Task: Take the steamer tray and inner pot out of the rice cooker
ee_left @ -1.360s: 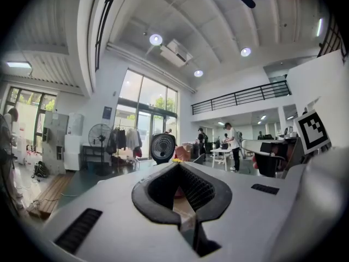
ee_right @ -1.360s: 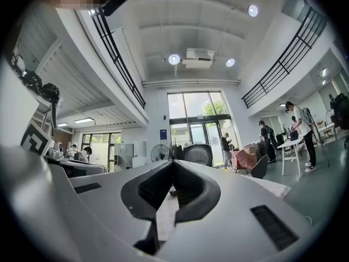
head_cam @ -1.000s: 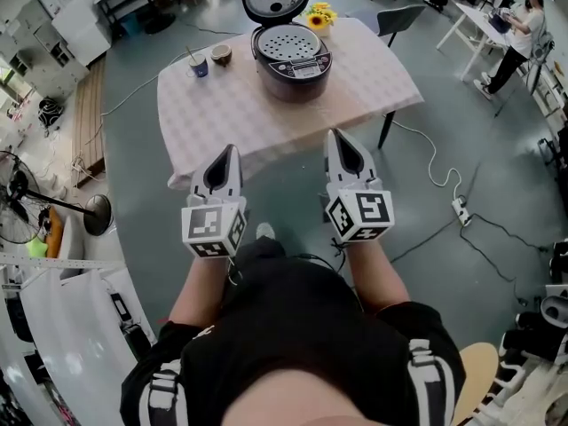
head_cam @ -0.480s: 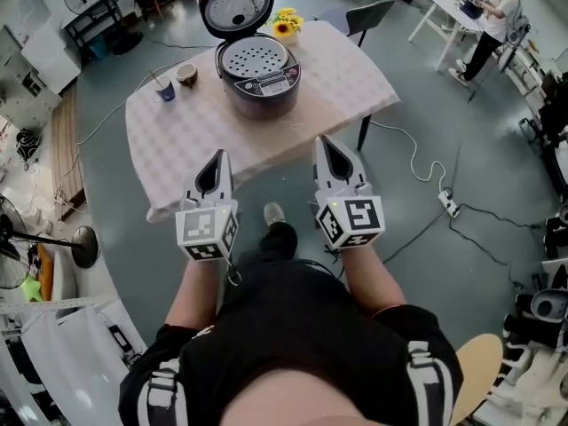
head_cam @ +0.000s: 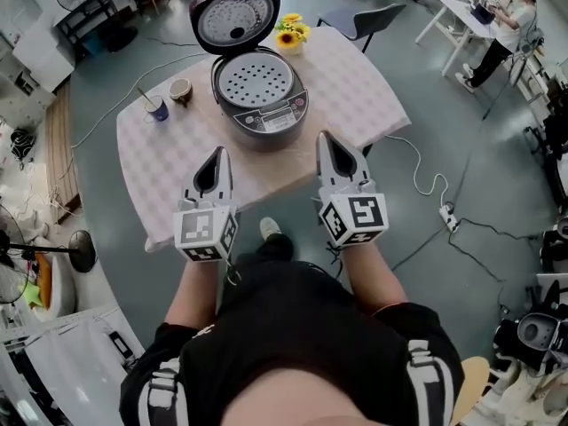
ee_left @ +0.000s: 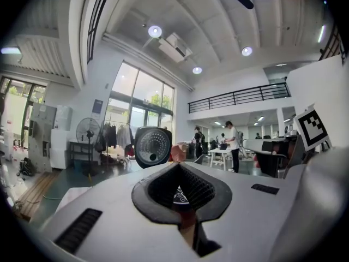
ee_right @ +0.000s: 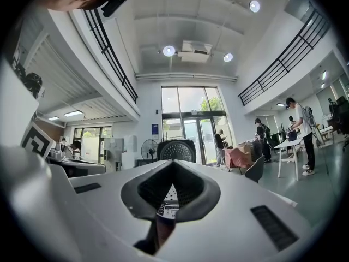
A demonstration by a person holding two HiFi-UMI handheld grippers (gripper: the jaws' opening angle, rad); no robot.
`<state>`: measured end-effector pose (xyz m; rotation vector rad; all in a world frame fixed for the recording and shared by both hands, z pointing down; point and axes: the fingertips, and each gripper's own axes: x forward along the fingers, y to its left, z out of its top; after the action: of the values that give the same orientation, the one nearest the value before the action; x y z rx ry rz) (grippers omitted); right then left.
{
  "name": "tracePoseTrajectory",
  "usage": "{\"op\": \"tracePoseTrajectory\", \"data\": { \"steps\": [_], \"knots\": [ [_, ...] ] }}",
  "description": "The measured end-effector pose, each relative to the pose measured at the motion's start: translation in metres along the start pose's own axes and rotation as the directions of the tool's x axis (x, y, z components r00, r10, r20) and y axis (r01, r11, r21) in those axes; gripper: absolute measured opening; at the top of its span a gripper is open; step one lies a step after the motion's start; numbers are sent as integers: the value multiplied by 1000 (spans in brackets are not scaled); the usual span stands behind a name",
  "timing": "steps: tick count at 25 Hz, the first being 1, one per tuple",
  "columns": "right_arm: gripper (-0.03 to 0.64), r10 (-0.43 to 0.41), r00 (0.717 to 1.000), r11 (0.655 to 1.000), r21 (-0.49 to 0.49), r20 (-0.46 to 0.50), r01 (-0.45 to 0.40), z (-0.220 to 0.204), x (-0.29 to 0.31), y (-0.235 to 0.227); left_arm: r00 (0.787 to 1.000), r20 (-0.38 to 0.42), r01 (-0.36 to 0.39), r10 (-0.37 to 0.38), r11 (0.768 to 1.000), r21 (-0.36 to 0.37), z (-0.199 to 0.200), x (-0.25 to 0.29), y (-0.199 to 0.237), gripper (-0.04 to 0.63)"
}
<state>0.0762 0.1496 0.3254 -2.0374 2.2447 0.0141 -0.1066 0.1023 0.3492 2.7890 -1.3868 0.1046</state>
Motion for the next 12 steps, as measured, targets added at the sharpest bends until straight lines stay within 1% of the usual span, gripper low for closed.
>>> {"op": "tracePoseTrajectory", "data": {
  "steps": [5,12],
  "knots": [
    [0,32,999,999,-24,-19,-33,-2,77,-19,999,5,-32,32,999,-13,11,62,37,3],
    [0,63,997,997,-45,-41,-65,-6,173,-42,999,1,-50,51,998,-34,13,140,81,3]
  ]
}}
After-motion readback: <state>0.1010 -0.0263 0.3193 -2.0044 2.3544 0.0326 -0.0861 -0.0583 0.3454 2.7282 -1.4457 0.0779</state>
